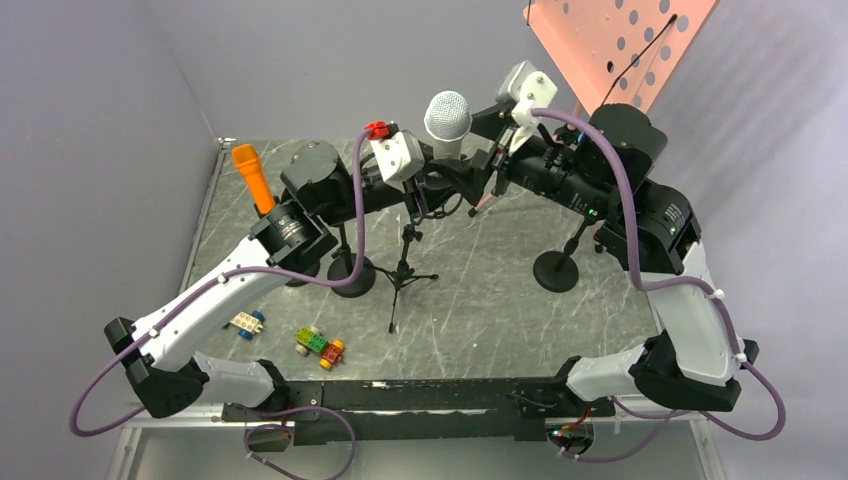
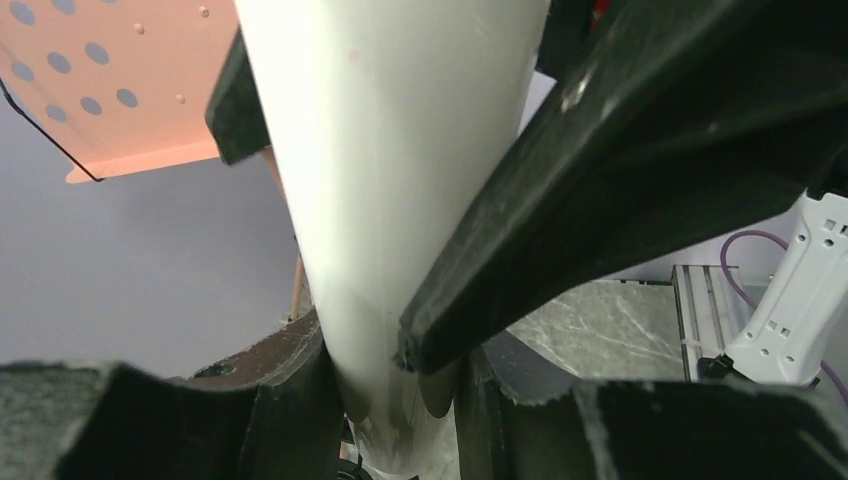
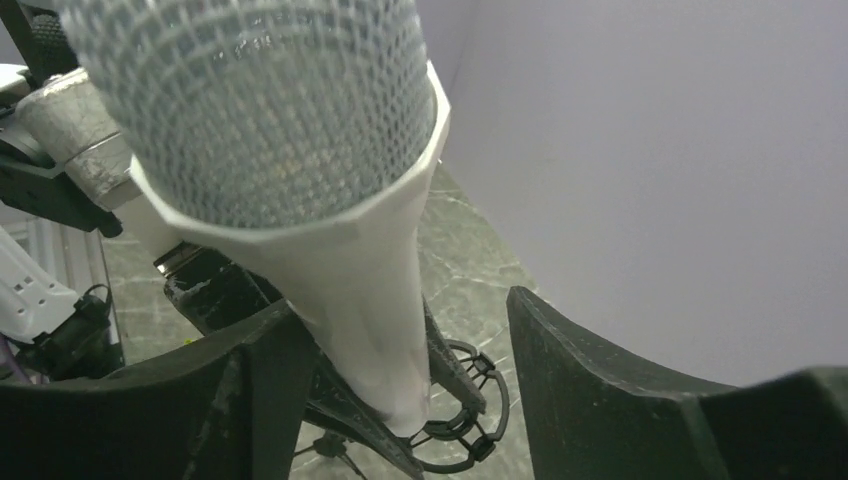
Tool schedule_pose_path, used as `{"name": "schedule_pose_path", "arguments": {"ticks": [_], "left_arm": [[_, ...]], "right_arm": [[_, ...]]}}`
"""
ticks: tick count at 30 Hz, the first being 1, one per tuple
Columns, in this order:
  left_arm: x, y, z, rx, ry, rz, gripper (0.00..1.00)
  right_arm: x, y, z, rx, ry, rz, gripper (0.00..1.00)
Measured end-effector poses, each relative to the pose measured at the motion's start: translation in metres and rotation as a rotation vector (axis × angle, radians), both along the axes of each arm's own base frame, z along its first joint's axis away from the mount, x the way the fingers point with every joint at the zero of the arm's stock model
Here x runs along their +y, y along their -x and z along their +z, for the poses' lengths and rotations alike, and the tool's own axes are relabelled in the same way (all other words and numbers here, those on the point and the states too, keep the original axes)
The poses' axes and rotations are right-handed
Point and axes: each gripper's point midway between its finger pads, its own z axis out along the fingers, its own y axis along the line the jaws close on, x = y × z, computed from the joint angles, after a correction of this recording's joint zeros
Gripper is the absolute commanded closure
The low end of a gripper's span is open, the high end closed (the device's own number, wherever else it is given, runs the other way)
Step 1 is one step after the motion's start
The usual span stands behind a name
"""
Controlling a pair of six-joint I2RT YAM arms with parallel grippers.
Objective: Remove the microphone from the stand
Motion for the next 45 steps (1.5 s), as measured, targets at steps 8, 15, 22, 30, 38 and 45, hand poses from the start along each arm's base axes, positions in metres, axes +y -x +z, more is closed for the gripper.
{"name": "schedule_pose_path", "arguments": {"ticks": [8, 15, 22, 30, 38, 45], "left_arm": [[0.001, -0.001, -0.001, 0.029, 0.007, -0.002, 0.32], [0.008, 0.002, -0.009, 0.014, 0.000, 0.012, 0.17], [0.042, 0.032, -0.026, -0.077, -0.053, 0.002, 0.19], [0.061, 0.050, -0.014, -0.176, -0.061, -0.035, 0.19], [0.057, 0.050, -0.024, -0.174, -0.093, -0.059, 0.19], [0.062, 0.045, -0.025, -0.169, -0.101, -0.048, 0.19]], "right_arm": [[0.009, 0.006, -0.007, 0.016, 0.012, 0.061, 0.97], [-0.013, -0.017, -0.005, -0.057, 0.054, -0.062, 1.00], [-0.118, -0.038, -0.094, -0.055, 0.291, -0.383, 1.00], [-0.177, 0.026, -0.269, 0.098, 0.738, -0.291, 1.00], [-0.230, 0.068, -0.417, 0.338, 1.304, -0.017, 1.00], [-0.260, 0.073, -0.459, 0.475, 1.462, 0.080, 1.00]]}}
